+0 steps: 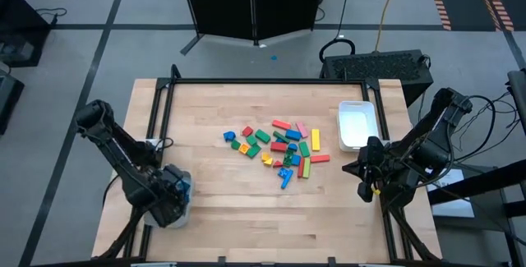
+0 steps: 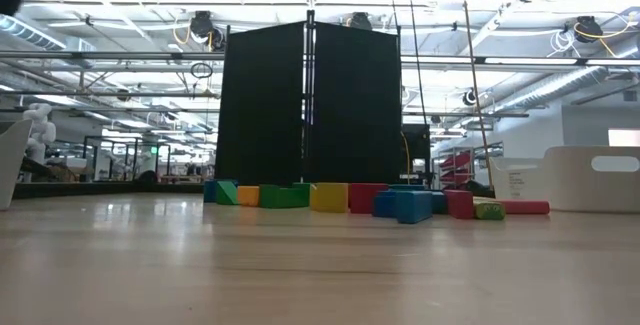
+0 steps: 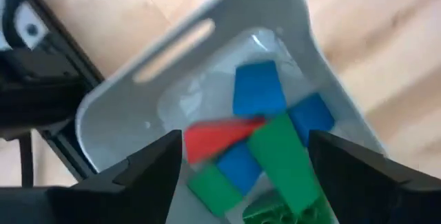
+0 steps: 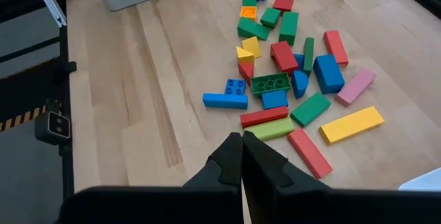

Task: Sort blocks by size
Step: Put the blue triangle block into the gray bin

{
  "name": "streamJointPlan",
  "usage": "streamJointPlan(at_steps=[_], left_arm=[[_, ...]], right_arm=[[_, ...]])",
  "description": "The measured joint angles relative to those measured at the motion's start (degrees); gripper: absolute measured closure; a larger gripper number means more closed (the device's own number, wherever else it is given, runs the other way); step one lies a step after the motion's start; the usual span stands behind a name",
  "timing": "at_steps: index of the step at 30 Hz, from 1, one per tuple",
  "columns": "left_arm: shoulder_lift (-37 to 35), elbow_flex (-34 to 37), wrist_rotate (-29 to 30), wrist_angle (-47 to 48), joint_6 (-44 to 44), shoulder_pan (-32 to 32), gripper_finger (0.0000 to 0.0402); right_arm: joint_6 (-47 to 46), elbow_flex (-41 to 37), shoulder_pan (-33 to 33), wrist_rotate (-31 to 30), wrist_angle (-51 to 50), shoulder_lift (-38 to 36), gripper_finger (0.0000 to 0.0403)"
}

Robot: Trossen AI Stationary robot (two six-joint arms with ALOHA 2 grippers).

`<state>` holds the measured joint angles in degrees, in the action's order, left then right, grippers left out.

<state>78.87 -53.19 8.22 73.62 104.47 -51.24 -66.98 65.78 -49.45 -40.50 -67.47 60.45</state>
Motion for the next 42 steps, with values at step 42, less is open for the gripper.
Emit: streamJointPlan(at_steps=[42], left_arm=[[1.4, 17.88, 6.46, -54.83, -49.75, 66.96, 0.008]], right_arm=[[0.37, 0.0, 0.01, -1.43, -3.14, 0.0, 0.0403]])
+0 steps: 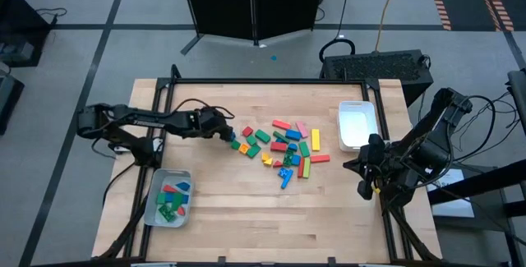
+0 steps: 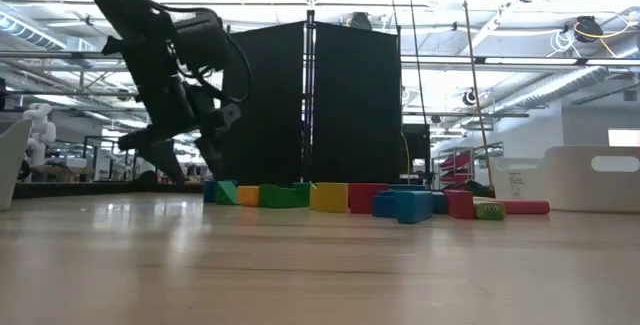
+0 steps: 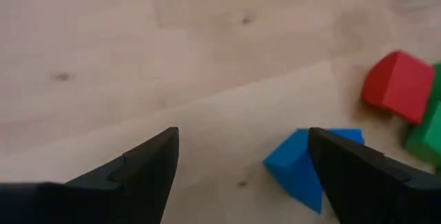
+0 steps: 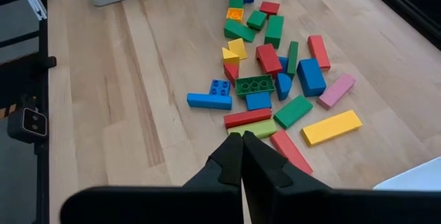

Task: Sort blocks by size
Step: Put the blue triangle block into the gray bin

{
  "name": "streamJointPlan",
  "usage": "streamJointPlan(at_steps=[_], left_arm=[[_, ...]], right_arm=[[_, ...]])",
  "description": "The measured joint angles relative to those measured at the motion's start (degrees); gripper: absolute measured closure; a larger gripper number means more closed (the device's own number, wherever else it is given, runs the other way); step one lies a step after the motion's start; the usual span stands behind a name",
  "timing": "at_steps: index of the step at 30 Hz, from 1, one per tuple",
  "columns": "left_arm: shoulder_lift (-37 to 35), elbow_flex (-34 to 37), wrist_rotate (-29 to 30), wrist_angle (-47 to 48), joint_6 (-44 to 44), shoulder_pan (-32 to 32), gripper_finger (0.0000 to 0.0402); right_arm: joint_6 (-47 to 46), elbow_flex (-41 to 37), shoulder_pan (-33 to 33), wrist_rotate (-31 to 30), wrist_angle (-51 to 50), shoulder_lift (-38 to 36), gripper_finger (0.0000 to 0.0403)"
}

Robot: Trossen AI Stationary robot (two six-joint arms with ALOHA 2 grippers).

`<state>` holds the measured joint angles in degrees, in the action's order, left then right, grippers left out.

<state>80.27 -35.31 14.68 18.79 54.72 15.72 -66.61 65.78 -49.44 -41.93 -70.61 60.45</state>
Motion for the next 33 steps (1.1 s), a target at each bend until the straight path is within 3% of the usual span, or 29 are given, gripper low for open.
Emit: streamJointPlan(at_steps=[7, 15, 20, 33], left_arm=[[3.02, -0.02, -3.72, -5.79, 0.44, -1.88, 0.008], [4.31, -0.04, -4.76, -5.62, 1.96, -4.78, 0.008], [4.31, -0.04, -1.98, -5.68, 4.07, -5.77, 0.0085], [9.93, -0.3, 3.36, -5.99, 6.65, -9.18, 0.0154]], right_arm=[[-0.01, 0.0, 0.0, 0.26, -0.33, 0.0, 0.0403], [-0.17, 0.0, -0.01, 0.28, -0.42, 0.0, 0.0403], [-0.17, 0.0, -0.01, 0.28, -0.42, 0.0, 0.0403], [-0.2, 0.0, 0.01, 0.26, -0.4, 0.0, 0.0403]])
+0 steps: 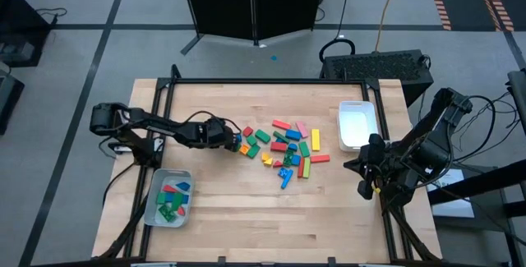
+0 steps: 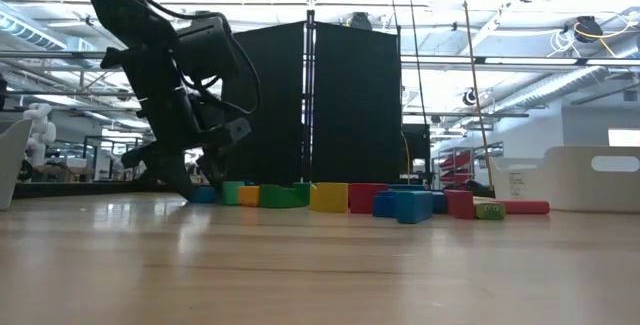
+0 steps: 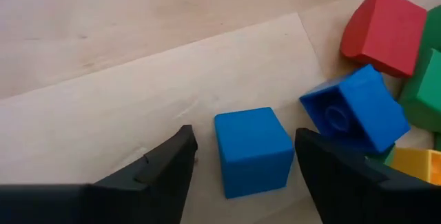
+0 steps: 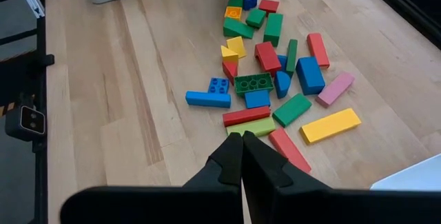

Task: Sort blocks by size
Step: Put the blue triangle block into the gray bin

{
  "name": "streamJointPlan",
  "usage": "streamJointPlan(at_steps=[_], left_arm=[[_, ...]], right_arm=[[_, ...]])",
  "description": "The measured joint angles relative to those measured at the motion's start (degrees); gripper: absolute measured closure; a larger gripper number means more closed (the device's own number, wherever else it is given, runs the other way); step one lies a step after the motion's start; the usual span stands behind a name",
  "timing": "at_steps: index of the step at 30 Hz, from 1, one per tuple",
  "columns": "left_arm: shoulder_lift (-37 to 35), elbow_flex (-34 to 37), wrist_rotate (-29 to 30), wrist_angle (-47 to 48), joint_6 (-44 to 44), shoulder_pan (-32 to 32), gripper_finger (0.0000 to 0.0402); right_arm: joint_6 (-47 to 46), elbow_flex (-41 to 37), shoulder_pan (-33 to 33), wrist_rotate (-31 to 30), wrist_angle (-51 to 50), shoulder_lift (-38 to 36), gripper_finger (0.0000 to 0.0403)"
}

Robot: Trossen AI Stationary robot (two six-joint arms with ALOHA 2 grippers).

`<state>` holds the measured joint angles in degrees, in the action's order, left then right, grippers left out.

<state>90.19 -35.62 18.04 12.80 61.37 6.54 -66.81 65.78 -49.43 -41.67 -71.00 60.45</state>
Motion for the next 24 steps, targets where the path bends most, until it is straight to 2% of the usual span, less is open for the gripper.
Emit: streamJointPlan(at_steps=[3, 8, 11, 15, 20, 24], left_arm=[[0.0, 0.04, 0.07, 0.15, 0.98, -0.38, 0.0188], [0.07, -0.89, -2.7, -0.76, 1.25, -2.23, 0.028], [0.13, -2.18, -3.45, 0.02, 0.17, -3.05, 0.0283], [-1.97, -4.48, -8.06, 4.18, -1.71, -4.7, 0.0283], [-9.0, -8.58, -8.01, 16.58, -1.77, -8.5, 0.0283], [-16.17, -11.89, -11.29, 28.01, 1.09, -14.7, 0.0283]], right_arm=[[0.0, 0.0, -0.02, 0.0, -0.01, 0.0, 0.0403], [0.0, 0.0, -0.02, 0.0, -0.02, 0.0, 0.0403], [0.0, 0.0, -0.02, -0.02, -0.02, 0.0, 0.0403], [0.0, 0.0, 0.0, -0.02, -0.02, 0.0, 0.0403], [0.0, 0.0, -0.01, -0.04, -0.02, 0.0, 0.0403], [-0.02, 0.0, 0.0, -0.04, 0.0, 0.0, 0.0403]])
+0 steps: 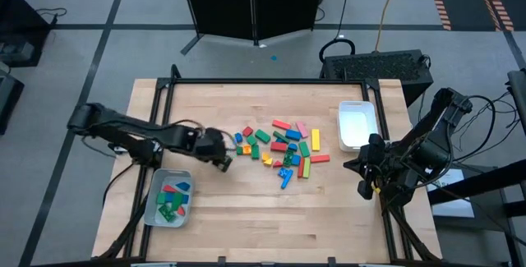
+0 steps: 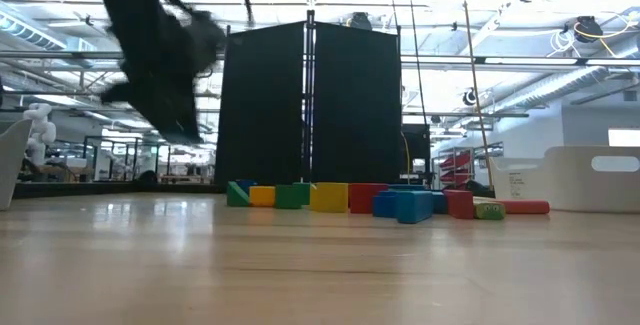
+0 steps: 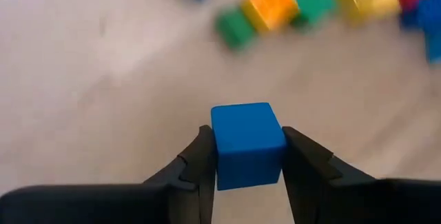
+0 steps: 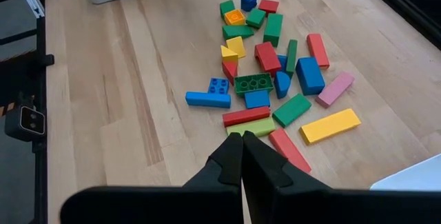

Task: Sort blocks by size
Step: Put the blue triangle block into the gray bin, then put the blue game piece into the gray bin

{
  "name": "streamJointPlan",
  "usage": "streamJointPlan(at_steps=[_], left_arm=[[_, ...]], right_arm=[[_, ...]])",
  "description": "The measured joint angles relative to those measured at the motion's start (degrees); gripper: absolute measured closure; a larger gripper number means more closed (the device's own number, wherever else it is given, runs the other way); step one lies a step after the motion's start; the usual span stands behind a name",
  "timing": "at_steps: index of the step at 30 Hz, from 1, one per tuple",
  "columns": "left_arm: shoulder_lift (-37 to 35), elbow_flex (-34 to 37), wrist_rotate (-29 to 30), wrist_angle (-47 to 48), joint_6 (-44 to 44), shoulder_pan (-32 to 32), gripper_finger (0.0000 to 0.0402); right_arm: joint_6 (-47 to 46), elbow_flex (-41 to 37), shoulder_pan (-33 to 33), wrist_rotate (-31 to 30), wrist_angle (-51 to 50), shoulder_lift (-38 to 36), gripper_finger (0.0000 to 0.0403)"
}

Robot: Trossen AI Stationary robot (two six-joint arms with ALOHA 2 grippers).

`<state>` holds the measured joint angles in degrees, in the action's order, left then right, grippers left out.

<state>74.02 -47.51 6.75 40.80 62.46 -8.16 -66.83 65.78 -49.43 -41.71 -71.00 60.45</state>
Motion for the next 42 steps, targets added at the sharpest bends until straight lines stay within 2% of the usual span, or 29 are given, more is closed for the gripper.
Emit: streamJointPlan(at_steps=[3, 6, 12, 15, 18, 24, 27, 29, 31, 35, 39, 42], left_arm=[[-5.0, -0.71, -0.22, 8.52, 7.08, -7.75, 0.0283], [-8.93, -0.77, 0.16, 16.12, 18.19, -17.0, 0.0283], [-11.28, -0.77, 0.75, 23.88, 40.01, -34.76, 0.0283], [-11.21, -0.77, 0.88, 25.21, 46.03, -40.44, 0.0283], [-11.21, -0.77, 1.26, 26.76, 50.71, -43.23, 0.0274], [-11.21, -0.77, 1.39, 27.62, 52.7, -42.38, 0.0156], [-11.21, -0.77, 1.41, 27.21, 52.33, -40.61, 0.0123], [-11.21, -0.77, 2.34, 26.72, 51.37, -39.2, 0.0115], [-11.21, -0.77, 6.82, 24.93, 49.2, -37.07, 0.0113], [-11.21, -0.77, 21.36, 19.19, 41.06, -30.3, 0.0111], [-10.96, -0.77, 31.68, 16.23, 27.9, -20.65, 0.0111], [-9.76, -0.77, 36.87, 13.0, 15.14, -13.35, 0.011]], right_arm=[[0.0, 0.0, -0.01, -0.04, 0.02, 0.0, 0.0403], [0.0, 0.0, -0.02, -0.15, 0.19, 0.0, 0.0403], [0.0, 0.0, -0.02, -0.15, 0.39, 0.0, 0.0403], [0.0, 0.0, -0.02, -0.15, 0.42, 0.0, 0.0403], [0.0, 0.0, 0.0, -0.13, 0.44, 0.0, 0.0403], [-0.02, 0.0, -0.02, -0.11, 0.48, 0.0, 0.0403], [-0.2, 0.0, -0.02, -0.09, 0.48, 0.0, 0.0403], [-0.2, 0.0, -0.02, 0.01, 0.48, 0.0, 0.0403], [-0.19, 0.0, -0.02, 0.02, 0.48, 0.0, 0.0403], [0.0, 0.0, -0.02, 0.0, 0.33, 0.0, 0.0403], [0.08, 0.0, -0.02, -0.2, -0.77, 0.0, 0.0403], [0.04, 0.0, -0.02, -0.2, -1.48, 0.0, 0.0403]])
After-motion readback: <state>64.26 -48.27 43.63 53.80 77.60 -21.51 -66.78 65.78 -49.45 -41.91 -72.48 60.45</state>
